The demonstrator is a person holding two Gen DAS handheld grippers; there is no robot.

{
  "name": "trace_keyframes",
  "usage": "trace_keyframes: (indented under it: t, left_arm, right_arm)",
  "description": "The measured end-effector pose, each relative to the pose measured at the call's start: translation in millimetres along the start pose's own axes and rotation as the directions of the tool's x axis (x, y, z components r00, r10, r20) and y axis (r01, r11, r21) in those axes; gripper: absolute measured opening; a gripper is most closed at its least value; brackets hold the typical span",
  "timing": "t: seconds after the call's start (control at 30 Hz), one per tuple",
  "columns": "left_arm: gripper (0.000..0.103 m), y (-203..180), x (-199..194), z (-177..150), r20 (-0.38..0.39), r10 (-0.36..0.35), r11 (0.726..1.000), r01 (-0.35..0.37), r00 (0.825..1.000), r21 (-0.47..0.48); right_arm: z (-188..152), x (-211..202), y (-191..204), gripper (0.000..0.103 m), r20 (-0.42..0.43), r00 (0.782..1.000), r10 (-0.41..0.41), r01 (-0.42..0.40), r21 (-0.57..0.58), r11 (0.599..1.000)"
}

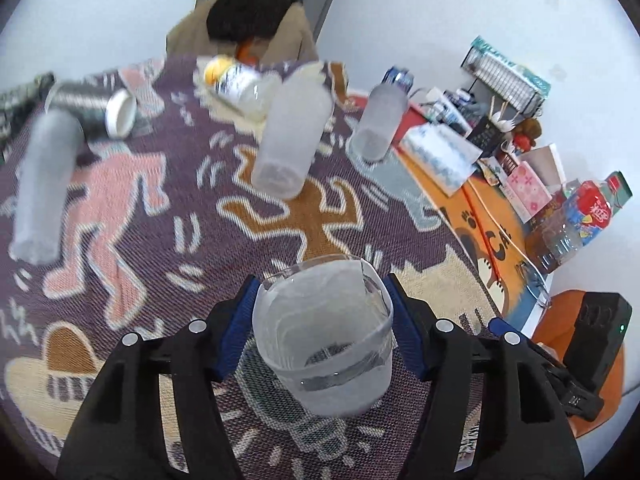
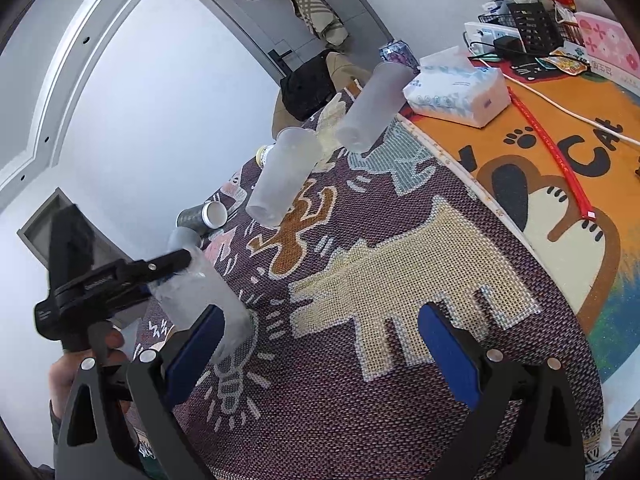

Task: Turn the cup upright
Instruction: 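Lower the upright bottle onto the blanket with the left gripper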

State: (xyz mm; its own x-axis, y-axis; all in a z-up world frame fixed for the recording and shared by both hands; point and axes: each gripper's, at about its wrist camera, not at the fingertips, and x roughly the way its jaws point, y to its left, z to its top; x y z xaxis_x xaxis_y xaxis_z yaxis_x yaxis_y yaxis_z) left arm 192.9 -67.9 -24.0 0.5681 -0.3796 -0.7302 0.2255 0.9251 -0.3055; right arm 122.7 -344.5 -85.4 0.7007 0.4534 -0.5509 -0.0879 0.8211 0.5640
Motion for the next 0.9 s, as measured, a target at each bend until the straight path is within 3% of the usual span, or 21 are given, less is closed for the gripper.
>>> trace_keyframes:
  t: [0.17,0.37,0.6,0.73,0.83,0.9]
  left_arm:
    - [0.063,-14.1,-21.4,-4.3,0.1,0.086,0.991,-0.095,0.991,0.092]
    - [0.063,-31.4,-30.6,-17.8,0.191,0.176,0.957,-0.213,0.966,0.195]
    - [0.063,-35.4,-22.2,-33.0,0.258,0.204,0.936,-0.265,0.944,0.23]
    - [0.071,-33.4,-6.7,-37.8,0.193,0.219,0.938,-0.261,0.956,0.229]
    - [0.091,-33.7,-7.4,-39.6,0.181,0.224,0.94,-0.262,0.957,0.219]
    - [0.094,-32.8,-13.9,-40.0,0.184,0.204,0.949,-0.24,0.962,0.203]
  right_arm:
    - [-2.0,-0.1,7.2,0.095,-0.001,1.0,-0.004,0.004,-0.018,1.0]
    - [-3.2,0.7,10.3,0.095,0.001,1.0,-0.018,0.018,-0.025,1.0]
    - [-5.8,-1.6,10.2,0.095,0.006,0.999,-0.034,0.034,-0.032,0.999]
    - [-7.4,-3.5,8.4,0.095,0.01,0.999,-0.044,0.044,-0.029,0.999]
    - [-9.0,-5.1,8.6,0.095,0.011,0.999,-0.045,0.046,-0.03,0.998]
    - [-10.4,-6.8,10.2,0.095,0.013,0.999,-0.043,0.044,-0.033,0.998]
